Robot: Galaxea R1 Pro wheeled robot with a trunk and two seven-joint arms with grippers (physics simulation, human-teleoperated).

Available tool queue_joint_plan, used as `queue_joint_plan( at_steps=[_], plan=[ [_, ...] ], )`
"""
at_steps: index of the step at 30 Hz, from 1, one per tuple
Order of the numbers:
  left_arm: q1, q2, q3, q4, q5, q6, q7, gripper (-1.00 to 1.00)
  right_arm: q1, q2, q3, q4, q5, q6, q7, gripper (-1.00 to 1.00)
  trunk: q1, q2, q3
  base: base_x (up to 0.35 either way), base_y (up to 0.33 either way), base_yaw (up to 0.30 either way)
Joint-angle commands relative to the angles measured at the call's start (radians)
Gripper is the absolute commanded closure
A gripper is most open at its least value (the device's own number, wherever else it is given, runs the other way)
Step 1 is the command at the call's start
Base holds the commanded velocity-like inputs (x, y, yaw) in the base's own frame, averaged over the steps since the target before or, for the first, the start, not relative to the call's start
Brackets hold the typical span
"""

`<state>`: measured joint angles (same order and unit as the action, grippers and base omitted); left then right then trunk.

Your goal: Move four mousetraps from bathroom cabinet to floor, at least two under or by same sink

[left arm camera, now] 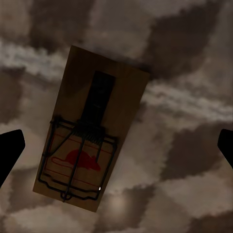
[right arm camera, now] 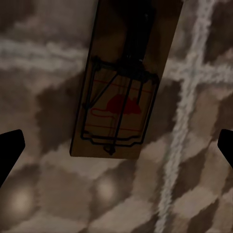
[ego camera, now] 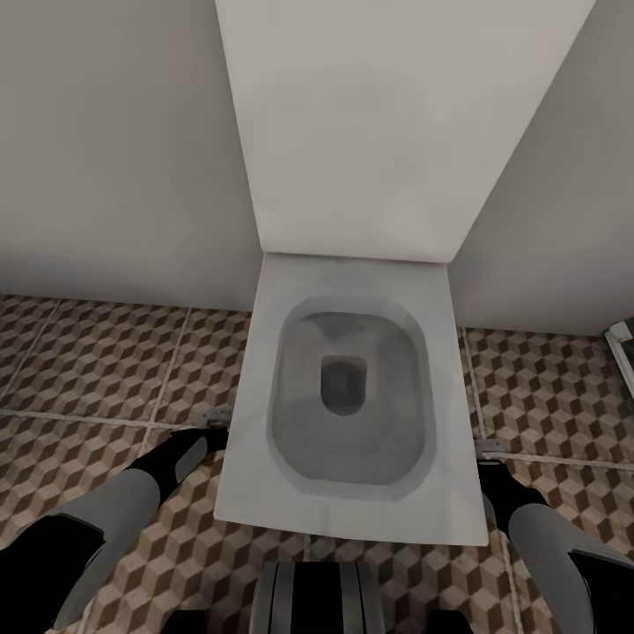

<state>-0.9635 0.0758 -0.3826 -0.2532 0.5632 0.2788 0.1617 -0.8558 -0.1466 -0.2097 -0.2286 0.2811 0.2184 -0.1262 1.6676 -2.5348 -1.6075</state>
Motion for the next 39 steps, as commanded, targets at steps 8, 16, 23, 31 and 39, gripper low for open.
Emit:
queue_joint_plan(
  at_steps=[8, 16, 23, 31, 39],
  plan=[
    [0.0, 0.001, -0.009, -0.003, 0.011, 0.005, 0.007, -1.0, 0.0, 0.001, -0.006, -0.002, 0.01, 0.006, 0.0, -1.0, 0.0, 0.0, -0.001, 0.0, 0.0, 0.0],
    [0.0, 0.001, -0.008, -0.003, 0.011, 0.005, 0.007, -1.0, 0.0, 0.0, -0.006, -0.002, 0.01, 0.006, 0.0, -1.0, 0.0, 0.0, -0.001, 0.0, 0.0, 0.0],
    [0.0, 0.001, -0.008, -0.003, 0.011, 0.005, 0.007, -1.0, 0.0, -0.001, -0.005, -0.003, 0.01, 0.006, 0.0, -1.0, 0.0, 0.0, -0.001, 0.0, 0.0, 0.0],
    [0.0, 0.001, -0.008, -0.005, 0.011, 0.004, 0.007, -1.0, 0.0, -0.001, -0.006, -0.003, 0.01, 0.006, 0.0, -1.0, 0.0, 0.0, -0.001, 0.0, 0.0, 0.0],
    [0.0, 0.001, -0.009, -0.008, 0.011, 0.003, 0.007, -1.0, 0.0, -0.001, -0.006, -0.003, 0.01, 0.006, 0.0, -1.0, 0.0, 0.0, -0.001, 0.0, 0.0, 0.0]
  ],
)
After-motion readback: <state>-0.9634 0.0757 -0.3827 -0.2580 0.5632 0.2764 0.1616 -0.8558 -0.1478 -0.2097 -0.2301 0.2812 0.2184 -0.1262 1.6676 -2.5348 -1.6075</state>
